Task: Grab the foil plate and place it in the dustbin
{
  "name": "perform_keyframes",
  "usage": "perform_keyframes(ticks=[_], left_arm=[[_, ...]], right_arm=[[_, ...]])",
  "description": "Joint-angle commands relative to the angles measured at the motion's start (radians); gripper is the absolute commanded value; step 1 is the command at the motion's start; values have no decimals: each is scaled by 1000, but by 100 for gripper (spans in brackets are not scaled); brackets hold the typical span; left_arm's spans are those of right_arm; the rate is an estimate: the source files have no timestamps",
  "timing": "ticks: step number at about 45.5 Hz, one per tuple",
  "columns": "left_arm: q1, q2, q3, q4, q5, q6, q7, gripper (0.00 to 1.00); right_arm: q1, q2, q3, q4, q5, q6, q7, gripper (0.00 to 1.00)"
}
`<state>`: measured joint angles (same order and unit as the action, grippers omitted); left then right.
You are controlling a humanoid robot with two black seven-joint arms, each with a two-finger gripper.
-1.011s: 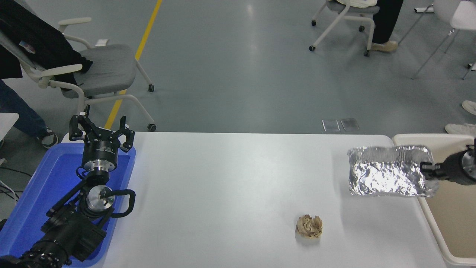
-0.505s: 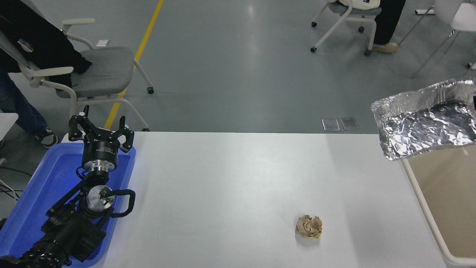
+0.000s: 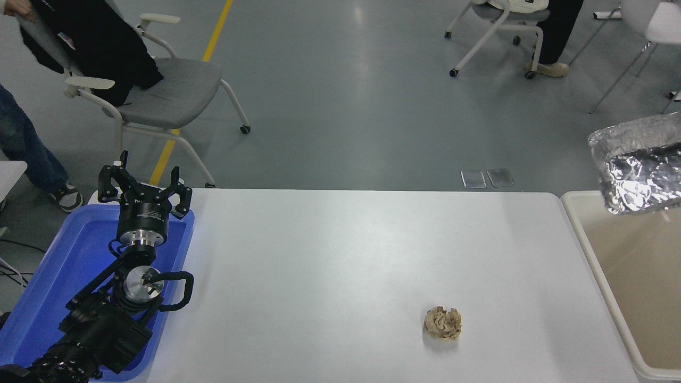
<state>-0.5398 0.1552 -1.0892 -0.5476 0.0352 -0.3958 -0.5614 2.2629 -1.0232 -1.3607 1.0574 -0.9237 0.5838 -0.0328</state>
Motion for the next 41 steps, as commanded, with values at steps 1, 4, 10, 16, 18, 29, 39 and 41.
perform_keyframes(ticks=[1, 4, 10, 16, 18, 29, 39, 41], left_arm=[[0, 0, 0, 0, 0, 0, 0, 99], [0, 0, 0, 0, -1, 0, 0, 99], [0, 0, 0, 0, -1, 0, 0, 99], [-2, 0, 0, 0, -1, 0, 0, 99], [-2, 0, 0, 0, -1, 0, 0, 99], [-2, 0, 0, 0, -1, 0, 0, 99], [-2, 0, 0, 1, -1, 0, 0, 99], [-2, 0, 0, 0, -1, 0, 0, 99]], right_arm=[[-394, -93, 168, -279, -76, -162, 86, 0], [-584, -92, 280, -333, -75, -237, 96, 0], [-935, -54, 572, -411, -69, -347, 93, 0], [-1221, 52, 856, -554, -58, -409, 90, 0], [-1324, 106, 966, -618, -43, -411, 86, 0], [-1527, 261, 1183, -734, 3, -443, 76, 0], [-1590, 325, 1183, -809, 197, -443, 76, 0], [-1593, 327, 1183, -809, 203, -443, 76, 0]])
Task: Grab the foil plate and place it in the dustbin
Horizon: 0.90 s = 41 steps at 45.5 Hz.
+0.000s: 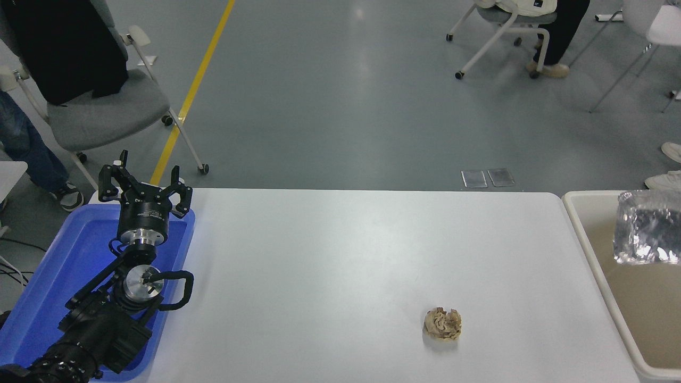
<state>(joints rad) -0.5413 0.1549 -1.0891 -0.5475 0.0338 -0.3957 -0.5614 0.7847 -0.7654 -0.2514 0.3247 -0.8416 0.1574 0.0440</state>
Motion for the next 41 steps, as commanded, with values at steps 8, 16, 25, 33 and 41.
perform_keyframes(ticks=[8, 16, 25, 33, 41], left_arm=[[0, 0, 0, 0, 0, 0, 0, 99], [-2, 0, 0, 0, 0, 0, 0, 99], [-2, 0, 0, 1, 0, 0, 0, 99], [0, 0, 0, 0, 0, 0, 0, 99], [-2, 0, 0, 0, 0, 0, 0, 99]], right_arm=[[-114, 69, 76, -75, 124, -15, 1, 100], [-105, 69, 78, -59, 124, -12, 2, 100], [-76, 54, 76, 30, 121, -9, 4, 100], [50, -110, 60, 301, 108, -4, -1, 100], [278, -235, -64, 580, 90, 16, -16, 100]])
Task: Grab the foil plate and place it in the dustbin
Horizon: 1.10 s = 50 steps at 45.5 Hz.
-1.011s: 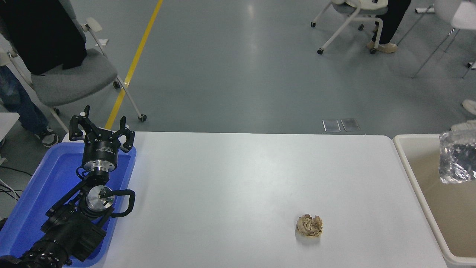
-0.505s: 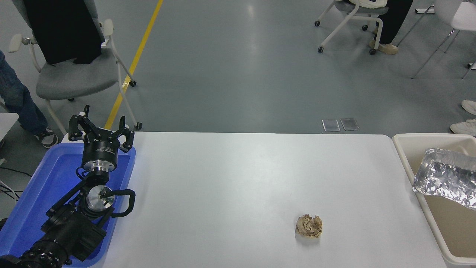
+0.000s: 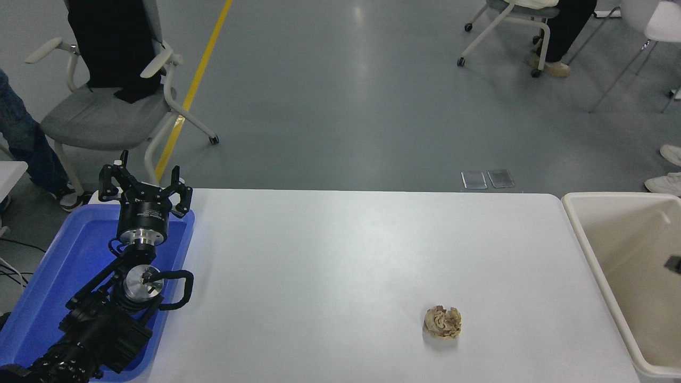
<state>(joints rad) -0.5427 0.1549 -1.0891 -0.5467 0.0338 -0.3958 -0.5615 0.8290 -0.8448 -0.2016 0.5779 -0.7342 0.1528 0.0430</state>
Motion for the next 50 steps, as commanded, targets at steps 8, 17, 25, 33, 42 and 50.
perform_keyframes(ticks=[8, 17, 25, 33, 42, 50], left_arm=[[0, 0, 2, -1, 1, 0, 0, 99], [1, 0, 0, -1, 1, -1, 0, 99], [1, 0, 0, -1, 1, 0, 0, 99], [3, 0, 0, -1, 1, 0, 0, 99], [3, 0, 0, -1, 1, 0, 0, 99], [3, 0, 2, -1, 1, 0, 0, 99]], right_arm=[[623, -188, -483, 546, -13, 102, -18, 100], [1166, -53, -988, 812, 33, 139, -11, 100], [1479, 196, -1185, 1010, 284, 272, -9, 100], [1592, 412, -1127, 1050, 459, 427, -9, 100], [1651, 641, -1016, 1050, 702, 544, -15, 100], [1694, 800, -977, 1048, 829, 609, -15, 100]])
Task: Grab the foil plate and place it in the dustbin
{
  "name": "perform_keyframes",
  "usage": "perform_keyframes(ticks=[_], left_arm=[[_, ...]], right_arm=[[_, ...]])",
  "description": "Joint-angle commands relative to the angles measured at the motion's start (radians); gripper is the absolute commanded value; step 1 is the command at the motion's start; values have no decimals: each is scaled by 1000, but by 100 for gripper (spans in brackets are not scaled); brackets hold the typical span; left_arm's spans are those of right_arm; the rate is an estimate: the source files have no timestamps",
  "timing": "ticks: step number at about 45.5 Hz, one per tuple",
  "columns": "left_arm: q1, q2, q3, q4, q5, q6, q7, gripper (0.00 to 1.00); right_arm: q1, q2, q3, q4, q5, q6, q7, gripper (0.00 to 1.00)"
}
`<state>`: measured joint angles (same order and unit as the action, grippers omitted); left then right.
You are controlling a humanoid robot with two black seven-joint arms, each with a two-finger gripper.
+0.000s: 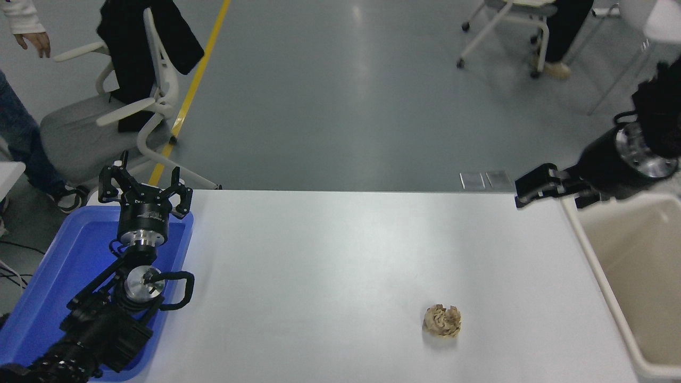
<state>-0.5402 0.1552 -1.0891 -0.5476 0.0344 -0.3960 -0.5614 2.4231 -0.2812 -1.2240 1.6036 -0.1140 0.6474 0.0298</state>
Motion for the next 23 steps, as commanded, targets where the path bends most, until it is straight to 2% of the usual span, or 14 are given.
perform_keyframes(ticks=[1, 3, 10, 23], left_arm=[[0, 0, 1, 0, -1, 0, 0, 99], [0, 0, 1, 0, -1, 0, 0, 99], [0, 0, 0, 0, -1, 0, 0, 99], [0, 0, 1, 0, -1, 0, 0, 99]], right_arm=[[109, 252, 49, 22, 220, 121, -2, 100], [128, 281, 55, 21, 240, 133, -2, 100], [180, 281, 98, 19, 286, 138, -2, 100], [209, 281, 86, 21, 286, 138, -2, 100]])
